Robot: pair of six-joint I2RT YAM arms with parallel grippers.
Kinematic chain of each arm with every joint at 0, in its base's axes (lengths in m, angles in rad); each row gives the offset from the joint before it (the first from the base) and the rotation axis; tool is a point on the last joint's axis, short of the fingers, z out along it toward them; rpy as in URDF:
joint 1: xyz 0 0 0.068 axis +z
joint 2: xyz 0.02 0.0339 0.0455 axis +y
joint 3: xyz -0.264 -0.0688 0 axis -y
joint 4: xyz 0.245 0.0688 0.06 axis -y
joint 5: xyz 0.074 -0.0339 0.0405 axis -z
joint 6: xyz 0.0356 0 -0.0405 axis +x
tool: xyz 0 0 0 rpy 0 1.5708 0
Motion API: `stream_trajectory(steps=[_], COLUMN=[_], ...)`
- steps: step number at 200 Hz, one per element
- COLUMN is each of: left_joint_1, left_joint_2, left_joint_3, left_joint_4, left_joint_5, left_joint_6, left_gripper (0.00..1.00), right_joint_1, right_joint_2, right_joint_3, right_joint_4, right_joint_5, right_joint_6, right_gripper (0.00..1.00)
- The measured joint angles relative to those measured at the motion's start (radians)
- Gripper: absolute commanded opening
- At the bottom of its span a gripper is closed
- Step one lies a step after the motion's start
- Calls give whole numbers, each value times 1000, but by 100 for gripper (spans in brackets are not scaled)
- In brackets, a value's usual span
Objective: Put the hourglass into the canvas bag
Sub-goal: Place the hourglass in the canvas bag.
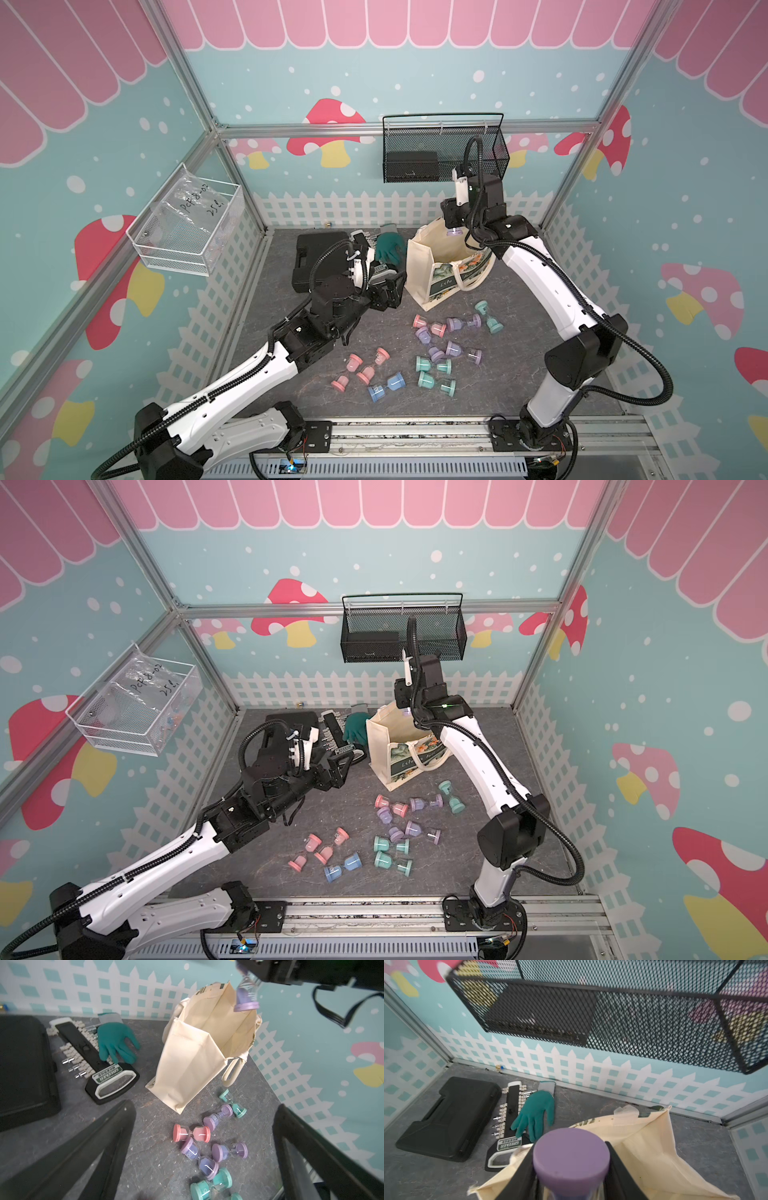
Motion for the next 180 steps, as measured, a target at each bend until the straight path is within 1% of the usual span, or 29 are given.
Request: stream_trajectory(steps=[23, 91, 148, 180], left_joint_1=[8, 34, 34, 34], left_joint_2=[-17, -57, -76, -78], left_joint_3=[-50, -67, -114, -117], left_joint_4=[45, 69, 74, 73], left_joint_5=[87, 275, 381, 386], left_joint_6=[101, 270, 394, 425], left_gripper=[99, 99, 99, 99], right_joint_1=[-23, -50, -56, -56], right_joint_2=[58, 154, 244, 270], right_joint_3=[0, 6, 8, 8], right_joint_4=[-30, -63, -63, -62], right_joint_5=[-6, -17, -50, -64], right_joint_6=[-6, -39, -62, -70], right_gripper=[21, 21, 21, 21])
